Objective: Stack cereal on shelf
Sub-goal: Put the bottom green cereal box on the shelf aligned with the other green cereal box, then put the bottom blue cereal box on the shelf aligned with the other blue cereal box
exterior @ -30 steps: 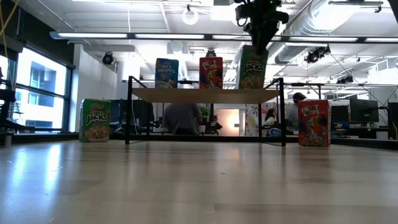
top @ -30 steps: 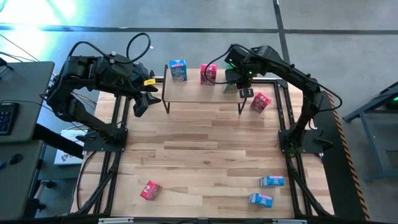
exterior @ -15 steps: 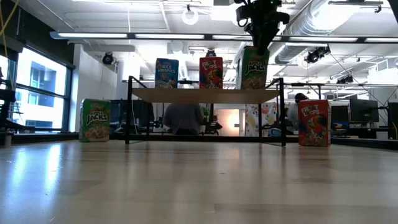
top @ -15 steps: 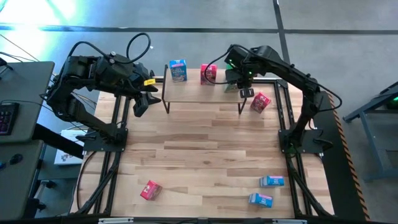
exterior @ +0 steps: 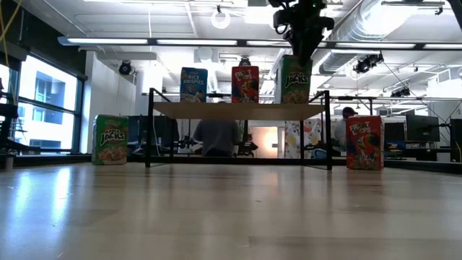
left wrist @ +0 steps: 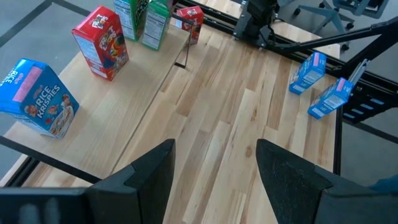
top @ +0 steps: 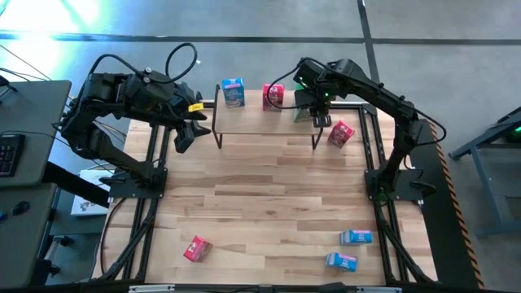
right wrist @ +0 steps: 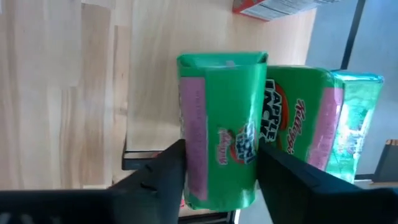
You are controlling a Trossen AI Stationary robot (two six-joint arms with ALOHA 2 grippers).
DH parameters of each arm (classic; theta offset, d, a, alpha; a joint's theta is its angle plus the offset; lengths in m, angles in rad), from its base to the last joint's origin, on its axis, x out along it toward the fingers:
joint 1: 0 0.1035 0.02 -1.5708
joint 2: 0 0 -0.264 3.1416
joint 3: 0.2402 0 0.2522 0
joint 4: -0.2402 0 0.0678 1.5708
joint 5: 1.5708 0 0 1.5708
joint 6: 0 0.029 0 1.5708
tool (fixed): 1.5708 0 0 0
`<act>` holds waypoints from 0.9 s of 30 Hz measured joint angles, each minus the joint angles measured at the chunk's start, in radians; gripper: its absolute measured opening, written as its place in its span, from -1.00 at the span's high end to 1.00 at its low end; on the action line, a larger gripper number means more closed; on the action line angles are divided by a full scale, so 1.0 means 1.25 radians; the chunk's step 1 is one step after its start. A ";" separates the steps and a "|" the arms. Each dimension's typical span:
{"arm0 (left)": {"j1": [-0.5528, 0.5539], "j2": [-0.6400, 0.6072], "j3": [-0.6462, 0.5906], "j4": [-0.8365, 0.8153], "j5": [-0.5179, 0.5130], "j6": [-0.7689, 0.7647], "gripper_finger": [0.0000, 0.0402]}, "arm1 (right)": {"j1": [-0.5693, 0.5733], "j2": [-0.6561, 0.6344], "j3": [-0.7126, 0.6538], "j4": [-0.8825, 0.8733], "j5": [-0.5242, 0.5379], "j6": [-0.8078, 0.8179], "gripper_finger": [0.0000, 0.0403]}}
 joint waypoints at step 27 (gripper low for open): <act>0.000 0.000 0.000 0.000 0.000 0.000 -0.07 | 0.004 -0.023 0.060 0.017 0.064 0.054 -0.07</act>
